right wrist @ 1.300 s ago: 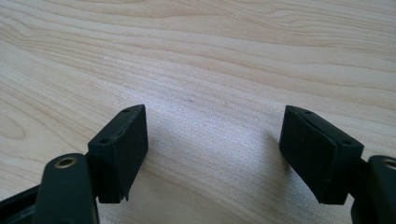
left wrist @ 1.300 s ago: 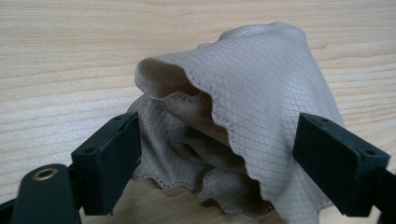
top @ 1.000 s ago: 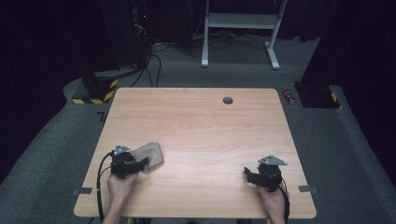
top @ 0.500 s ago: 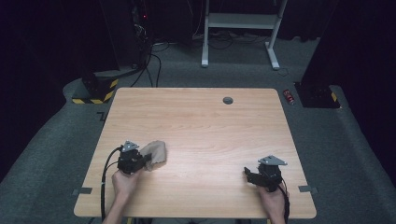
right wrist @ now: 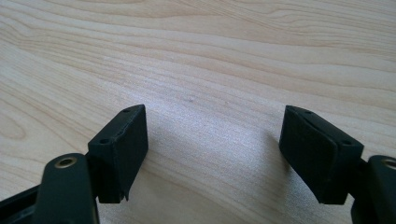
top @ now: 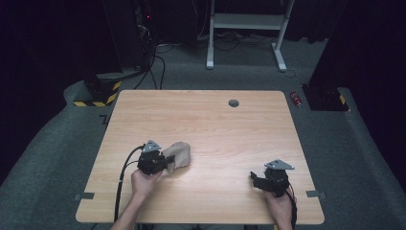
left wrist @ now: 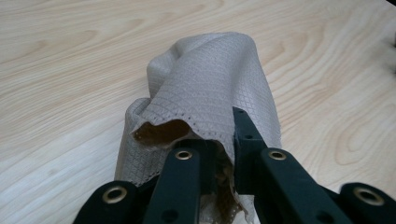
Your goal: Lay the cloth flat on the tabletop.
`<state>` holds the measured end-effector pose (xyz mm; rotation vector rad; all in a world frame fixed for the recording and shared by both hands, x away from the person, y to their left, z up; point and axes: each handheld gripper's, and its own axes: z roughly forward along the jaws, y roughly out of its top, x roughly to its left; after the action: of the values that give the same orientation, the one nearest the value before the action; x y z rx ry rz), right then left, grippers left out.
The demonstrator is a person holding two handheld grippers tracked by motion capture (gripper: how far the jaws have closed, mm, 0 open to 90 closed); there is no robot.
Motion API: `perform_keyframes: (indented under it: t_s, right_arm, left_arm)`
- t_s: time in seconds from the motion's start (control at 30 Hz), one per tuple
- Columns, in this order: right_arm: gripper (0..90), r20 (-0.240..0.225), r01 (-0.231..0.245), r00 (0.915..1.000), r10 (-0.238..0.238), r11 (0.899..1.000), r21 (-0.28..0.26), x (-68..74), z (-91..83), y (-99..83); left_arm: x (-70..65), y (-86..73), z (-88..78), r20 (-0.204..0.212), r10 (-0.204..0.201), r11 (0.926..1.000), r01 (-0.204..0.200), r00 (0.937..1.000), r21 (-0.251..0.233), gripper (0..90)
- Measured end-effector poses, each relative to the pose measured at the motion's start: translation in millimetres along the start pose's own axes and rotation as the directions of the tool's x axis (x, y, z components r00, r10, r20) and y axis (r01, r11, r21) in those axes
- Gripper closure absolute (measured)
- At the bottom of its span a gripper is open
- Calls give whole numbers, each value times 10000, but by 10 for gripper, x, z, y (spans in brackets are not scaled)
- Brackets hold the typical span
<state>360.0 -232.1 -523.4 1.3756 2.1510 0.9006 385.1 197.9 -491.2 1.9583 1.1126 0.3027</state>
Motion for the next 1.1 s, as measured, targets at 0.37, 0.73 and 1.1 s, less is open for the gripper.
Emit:
perform_keyframes:
  t_s: [0.37,0.73,1.1]
  right_arm:
    - [235,-2,1,10000,-1,10000,-2,0,0,0]
    - [235,0,3,10000,-3,10000,-1,0,0,0]
    - [245,-19,13,10000,-13,10000,-8,2,-1,0]
  left_arm:
    - [-234,144,257,1122,85,10000,-84,9937,-14,826]
    - [-537,302,486,1614,810,9965,-831,9836,59,825]
    - [-653,278,675,1492,1052,9918,-1147,9832,568,687]
